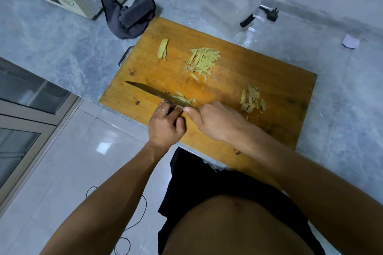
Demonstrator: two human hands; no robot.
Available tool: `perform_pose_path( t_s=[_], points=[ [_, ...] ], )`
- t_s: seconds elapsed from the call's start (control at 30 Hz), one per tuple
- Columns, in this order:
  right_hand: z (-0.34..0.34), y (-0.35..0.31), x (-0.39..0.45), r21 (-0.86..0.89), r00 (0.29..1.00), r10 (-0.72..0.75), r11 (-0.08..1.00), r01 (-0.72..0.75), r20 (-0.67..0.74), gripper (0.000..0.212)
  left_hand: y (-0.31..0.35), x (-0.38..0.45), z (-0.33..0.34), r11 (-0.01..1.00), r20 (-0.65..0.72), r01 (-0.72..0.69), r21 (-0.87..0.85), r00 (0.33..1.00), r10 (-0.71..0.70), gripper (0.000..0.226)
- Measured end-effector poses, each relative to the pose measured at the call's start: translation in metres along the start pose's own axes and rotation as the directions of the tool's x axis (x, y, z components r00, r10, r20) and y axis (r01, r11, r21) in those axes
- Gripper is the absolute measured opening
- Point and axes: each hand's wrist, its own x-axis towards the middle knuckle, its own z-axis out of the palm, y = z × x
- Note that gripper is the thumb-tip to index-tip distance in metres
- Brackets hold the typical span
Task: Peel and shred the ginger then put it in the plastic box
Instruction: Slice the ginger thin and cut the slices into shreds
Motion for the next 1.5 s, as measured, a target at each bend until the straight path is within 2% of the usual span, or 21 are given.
perform_pose_path(
  t_s=[0.53,0.67,0.87,1.5],
  points=[
    [0.011,0.002,0.008,0.009,1.0,0.009,1.0,-0.009,0.005,0.06,0.002,0.0,0.0,1.0,-0.011,-0.019,0.012,1.0,0.019,0.025],
    [0.005,0.004,0.006,0.02,1.0,-0.01,1.0,0.009,0.003,0.067,0.001,0.0,0.0,1.0,-0.002,0.006,-0.002,1.0,-0.006,0.029],
    [0.0,0.002,0.001,0.026,1.0,-0.013,1.0,0.012,0.017,0.062,0.0,0.0,0.001,1.0,-0.02,-0.008,0.004,1.0,0.008,0.028],
    [0.003,0.003,0.011,0.031,1.0,-0.001,1.0,0.001,0.023,0.065,-0.006,0.0,0.008,0.999,-0.015,-0.008,-0.031,1.0,0.007,0.034]
  ],
)
